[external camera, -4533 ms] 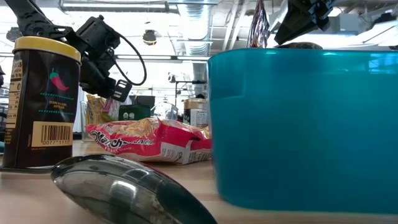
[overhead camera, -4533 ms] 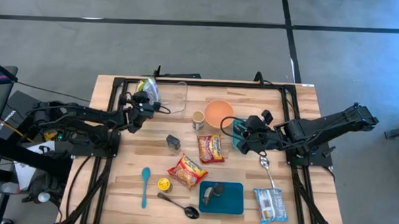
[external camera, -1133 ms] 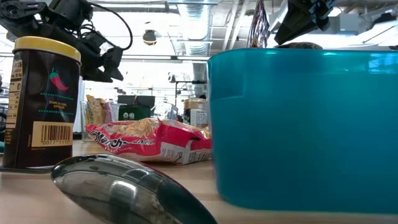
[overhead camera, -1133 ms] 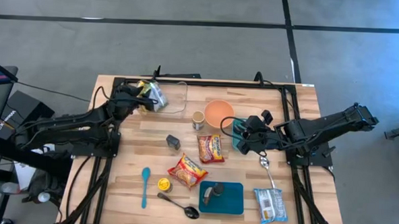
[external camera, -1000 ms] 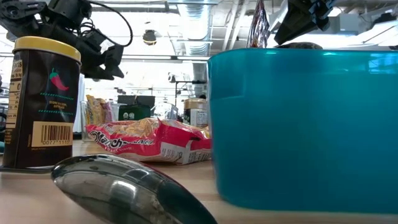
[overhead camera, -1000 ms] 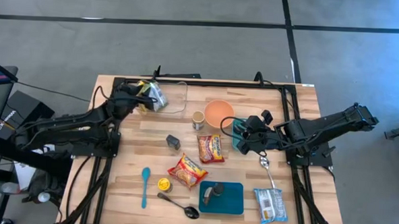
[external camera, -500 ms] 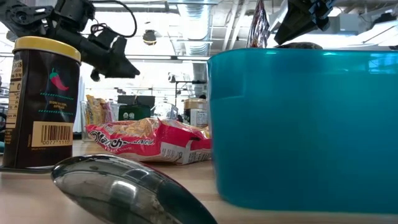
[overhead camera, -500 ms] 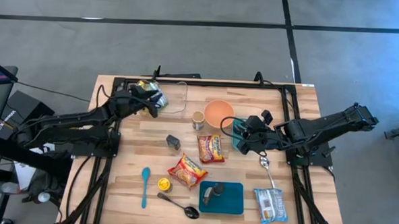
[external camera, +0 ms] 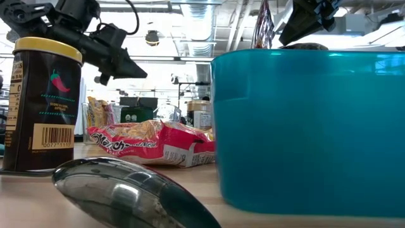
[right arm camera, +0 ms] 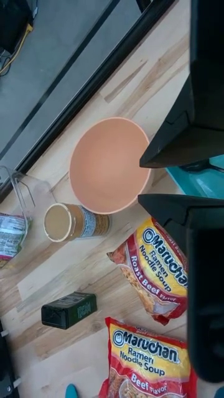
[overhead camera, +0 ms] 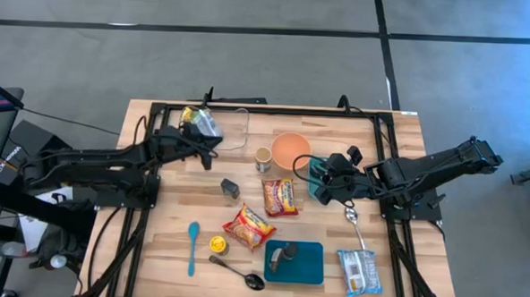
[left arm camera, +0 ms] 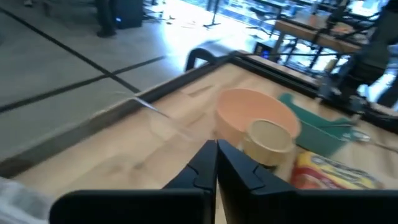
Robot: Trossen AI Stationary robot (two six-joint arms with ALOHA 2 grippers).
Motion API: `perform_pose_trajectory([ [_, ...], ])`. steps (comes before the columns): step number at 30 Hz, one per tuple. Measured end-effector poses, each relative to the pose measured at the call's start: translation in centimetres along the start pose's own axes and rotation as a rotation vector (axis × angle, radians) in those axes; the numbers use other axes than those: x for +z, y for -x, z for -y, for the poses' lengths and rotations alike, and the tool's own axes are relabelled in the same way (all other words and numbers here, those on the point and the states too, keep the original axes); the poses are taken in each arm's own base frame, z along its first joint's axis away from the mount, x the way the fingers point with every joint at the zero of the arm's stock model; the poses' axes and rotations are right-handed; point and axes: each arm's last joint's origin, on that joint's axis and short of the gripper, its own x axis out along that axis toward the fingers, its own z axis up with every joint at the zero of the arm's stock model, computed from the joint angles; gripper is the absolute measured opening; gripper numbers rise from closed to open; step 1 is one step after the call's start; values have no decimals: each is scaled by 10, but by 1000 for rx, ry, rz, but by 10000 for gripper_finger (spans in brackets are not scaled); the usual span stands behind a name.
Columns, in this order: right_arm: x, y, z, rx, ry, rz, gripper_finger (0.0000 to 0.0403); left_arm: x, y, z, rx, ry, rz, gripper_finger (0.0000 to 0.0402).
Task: Pick & Place Food Item
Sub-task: Put the black seasoning can into the blue bin
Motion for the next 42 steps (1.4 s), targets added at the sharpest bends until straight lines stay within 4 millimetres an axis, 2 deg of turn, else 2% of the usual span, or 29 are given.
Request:
perform_pose_trajectory([
  [16, -1, 0, -1, 22, 0, -17, 72, -13, 13, 46, -213, -14, -45, 1],
  [23, -1, 0, -1, 53, 1, -43, 72, -11, 21, 62, -265, -10, 17, 0],
  [42, -4, 1, -4, 152, -24, -124, 72, -4, 31, 83, -361, -17, 29, 0],
])
